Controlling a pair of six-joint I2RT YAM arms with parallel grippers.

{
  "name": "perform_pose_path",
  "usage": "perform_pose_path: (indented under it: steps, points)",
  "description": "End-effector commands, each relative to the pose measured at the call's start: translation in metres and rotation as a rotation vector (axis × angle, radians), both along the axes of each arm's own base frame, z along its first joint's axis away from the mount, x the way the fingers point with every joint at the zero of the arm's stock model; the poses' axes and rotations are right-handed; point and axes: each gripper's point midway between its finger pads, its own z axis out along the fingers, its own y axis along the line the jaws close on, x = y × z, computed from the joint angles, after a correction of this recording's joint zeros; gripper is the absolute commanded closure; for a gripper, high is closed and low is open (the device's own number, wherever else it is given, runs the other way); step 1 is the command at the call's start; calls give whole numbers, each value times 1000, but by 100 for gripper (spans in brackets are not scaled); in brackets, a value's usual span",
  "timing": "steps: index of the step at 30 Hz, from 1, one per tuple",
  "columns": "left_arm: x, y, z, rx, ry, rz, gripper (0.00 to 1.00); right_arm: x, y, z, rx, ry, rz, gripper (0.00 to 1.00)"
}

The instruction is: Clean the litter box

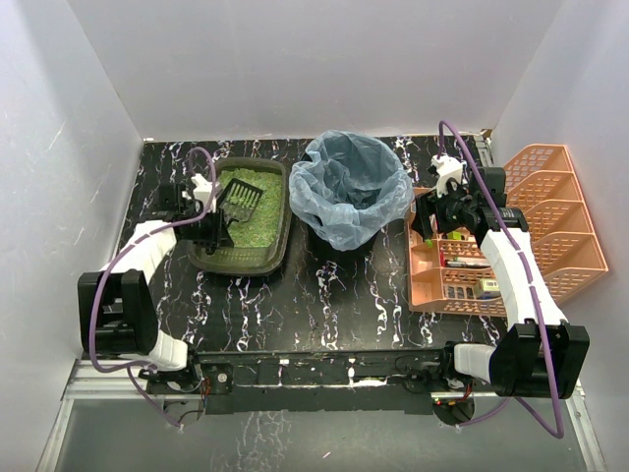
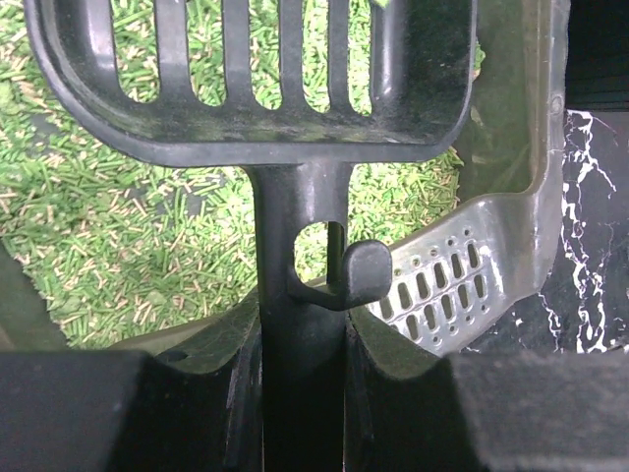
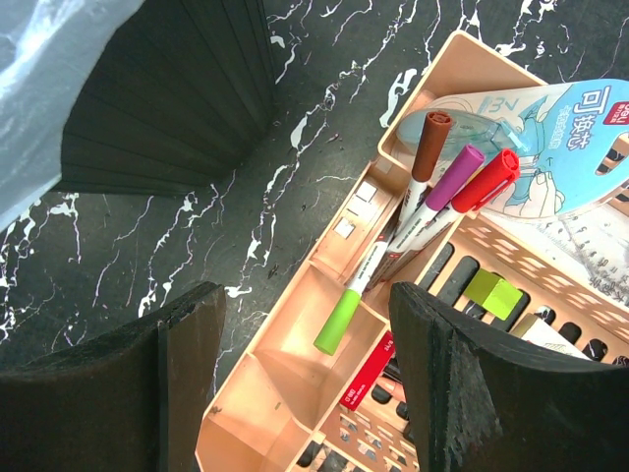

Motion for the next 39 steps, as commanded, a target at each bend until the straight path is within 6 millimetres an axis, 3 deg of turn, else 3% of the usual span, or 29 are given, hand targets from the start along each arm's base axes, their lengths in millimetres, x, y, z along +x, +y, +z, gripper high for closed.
perform_pose_path:
  steps: [1, 6, 10, 15, 20, 25, 30, 36, 39]
  points:
    - [1, 15, 12, -61, 29, 33, 100, 10, 1, 21, 0, -100, 16, 27]
    - [-12, 3, 5, -40, 28, -8, 100, 10, 1, 21, -1, -100, 15, 27]
    - [-7, 11, 9, -49, 32, 24, 100, 10, 1, 20, 3, -98, 19, 27]
    - [-15, 0, 8, -58, 30, -16, 100, 11, 1, 21, 1, -96, 16, 27]
    - [-9, 7, 11, -106, 80, 16, 100, 11, 2, 20, 6, -96, 21, 27]
    - [-24, -10, 9, -60, 42, -41, 100, 11, 1, 21, -1, -100, 16, 27]
    - [-11, 12, 14, -160, 126, 42, 100, 12, 3, 22, 9, -96, 24, 27]
    - [-24, -3, 14, -87, 66, -12, 100, 11, 1, 23, 0, -102, 17, 27]
    - [-19, 6, 22, -77, 56, 22, 100, 12, 2, 21, 5, -95, 20, 27]
